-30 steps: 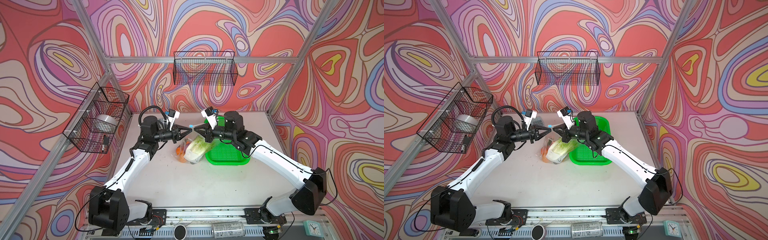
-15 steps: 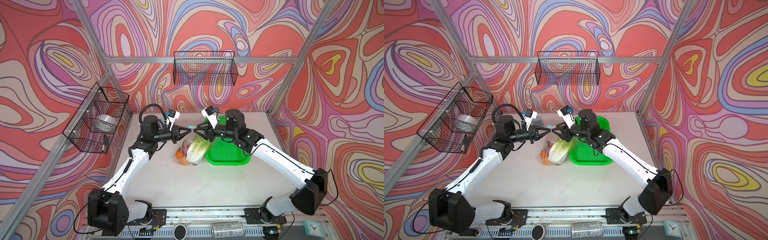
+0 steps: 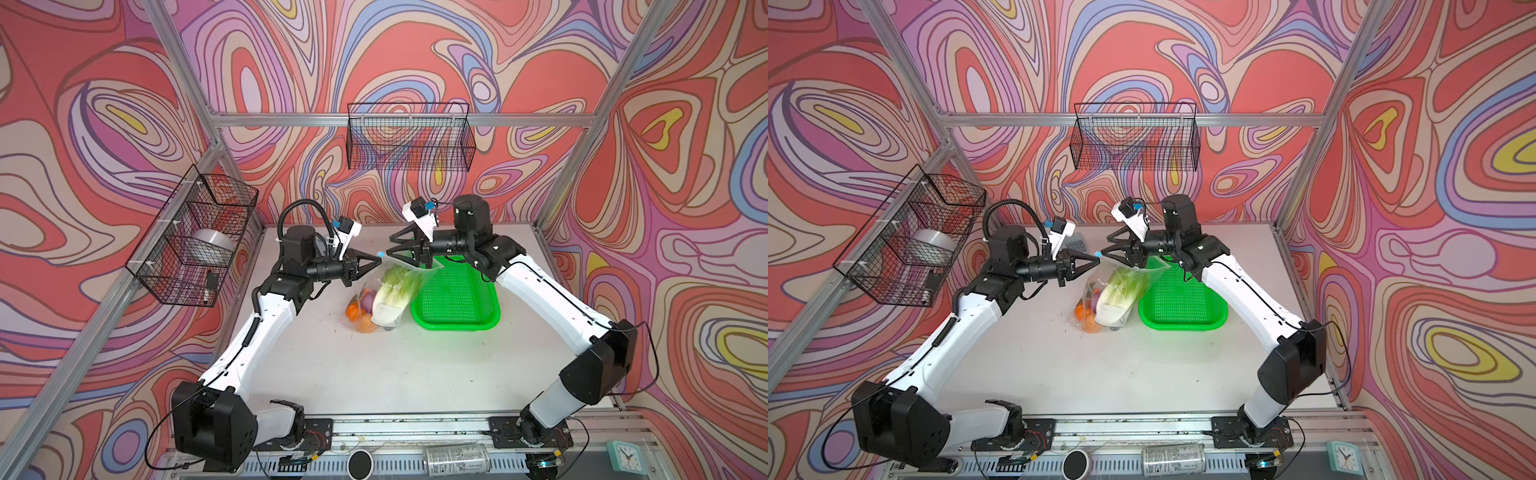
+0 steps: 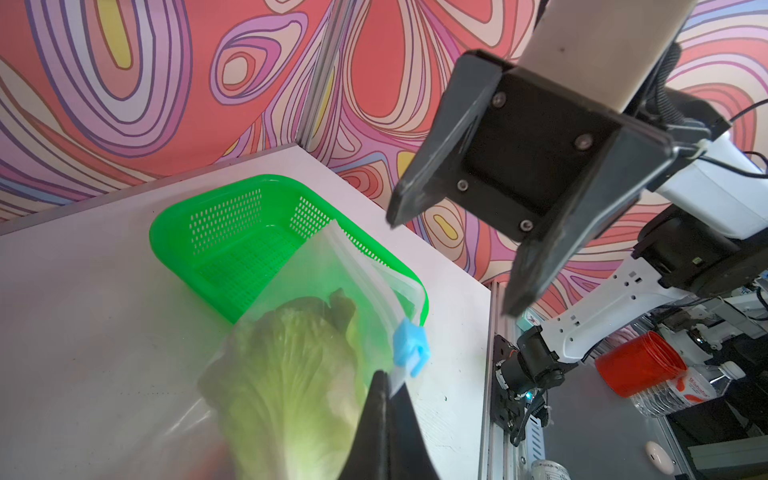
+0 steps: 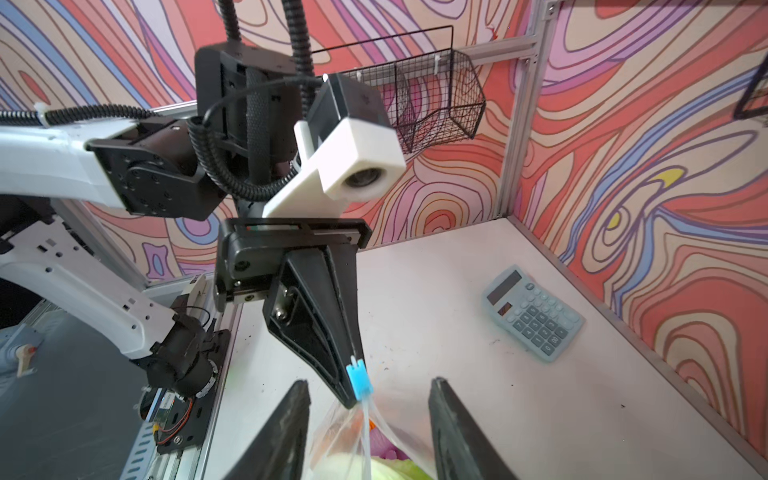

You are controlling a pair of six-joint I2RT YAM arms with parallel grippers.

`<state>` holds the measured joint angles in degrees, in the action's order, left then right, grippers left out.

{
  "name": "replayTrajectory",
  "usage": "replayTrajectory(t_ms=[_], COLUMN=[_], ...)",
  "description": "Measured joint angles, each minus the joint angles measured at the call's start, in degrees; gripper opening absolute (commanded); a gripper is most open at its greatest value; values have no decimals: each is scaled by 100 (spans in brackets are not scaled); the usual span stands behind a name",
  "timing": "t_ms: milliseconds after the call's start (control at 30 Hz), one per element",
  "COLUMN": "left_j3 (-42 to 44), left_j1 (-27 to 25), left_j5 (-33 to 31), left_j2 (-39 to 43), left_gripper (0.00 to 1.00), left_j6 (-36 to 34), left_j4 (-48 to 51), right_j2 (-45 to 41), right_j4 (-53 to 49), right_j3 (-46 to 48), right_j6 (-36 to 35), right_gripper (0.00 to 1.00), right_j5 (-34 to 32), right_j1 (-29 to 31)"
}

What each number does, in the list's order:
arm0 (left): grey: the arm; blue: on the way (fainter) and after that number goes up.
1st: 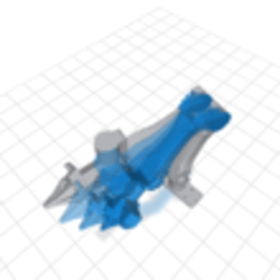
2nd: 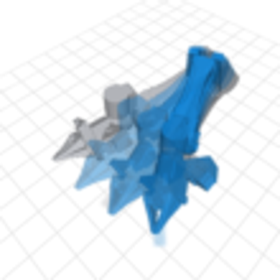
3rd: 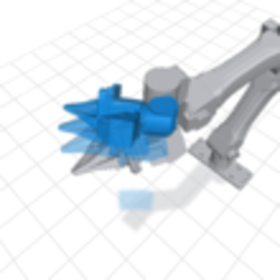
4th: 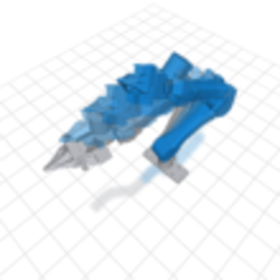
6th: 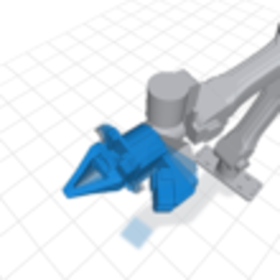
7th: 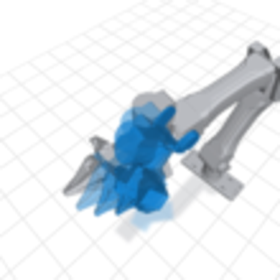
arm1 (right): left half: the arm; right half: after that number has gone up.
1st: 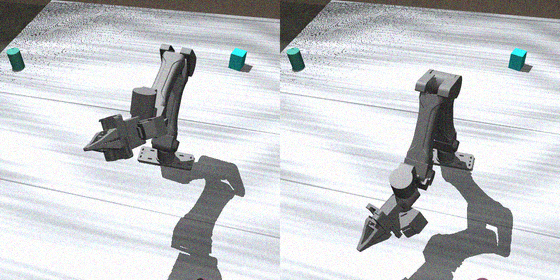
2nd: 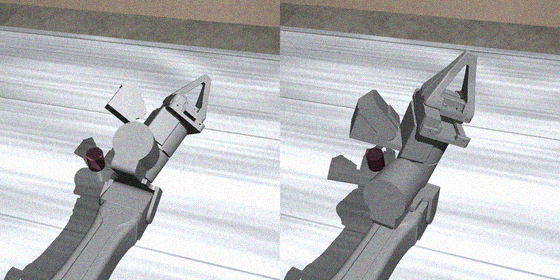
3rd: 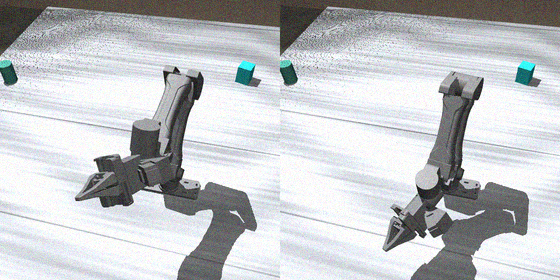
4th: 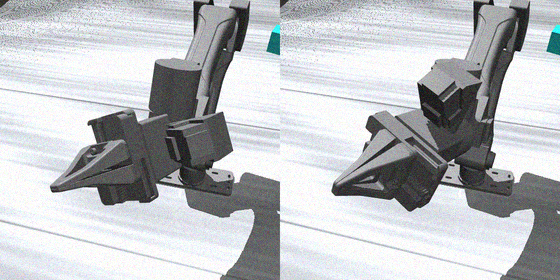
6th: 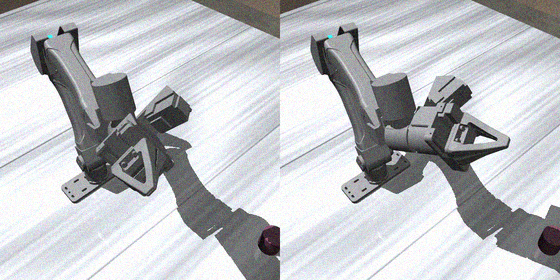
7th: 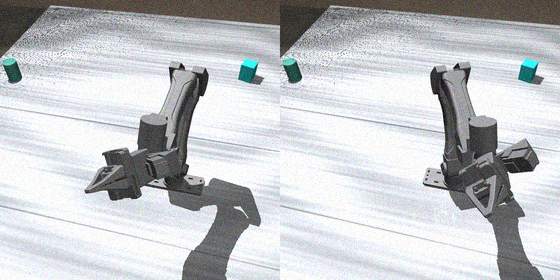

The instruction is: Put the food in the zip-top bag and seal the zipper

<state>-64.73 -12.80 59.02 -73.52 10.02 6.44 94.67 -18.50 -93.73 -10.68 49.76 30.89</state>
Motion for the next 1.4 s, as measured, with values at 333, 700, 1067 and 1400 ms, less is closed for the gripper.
replayTrajectory(t_ms=[333, 700, 1067, 1400], left_j3=[0, 0, -2, -7], left_j1=[-2, -2, -2, -2], left_j5=[0, 2, -17, -20], left_j2=[-17, -61, -61, -61], left_gripper=[0, 0, 0, 0], left_j6=[-107, -146, -149, -144], left_j4=[116, 129, 131, 129], right_j2=[361, 538, 562, 562], right_j4=[-74, 258, 483, 527], right_j3=[-15, -173, -11, 50], right_j6=[-472, -474, -260, -157], right_gripper=[48, 35, 30, 11], right_j5=[378, 719, 986, 992], right_j1=[0, 0, 0, -2])
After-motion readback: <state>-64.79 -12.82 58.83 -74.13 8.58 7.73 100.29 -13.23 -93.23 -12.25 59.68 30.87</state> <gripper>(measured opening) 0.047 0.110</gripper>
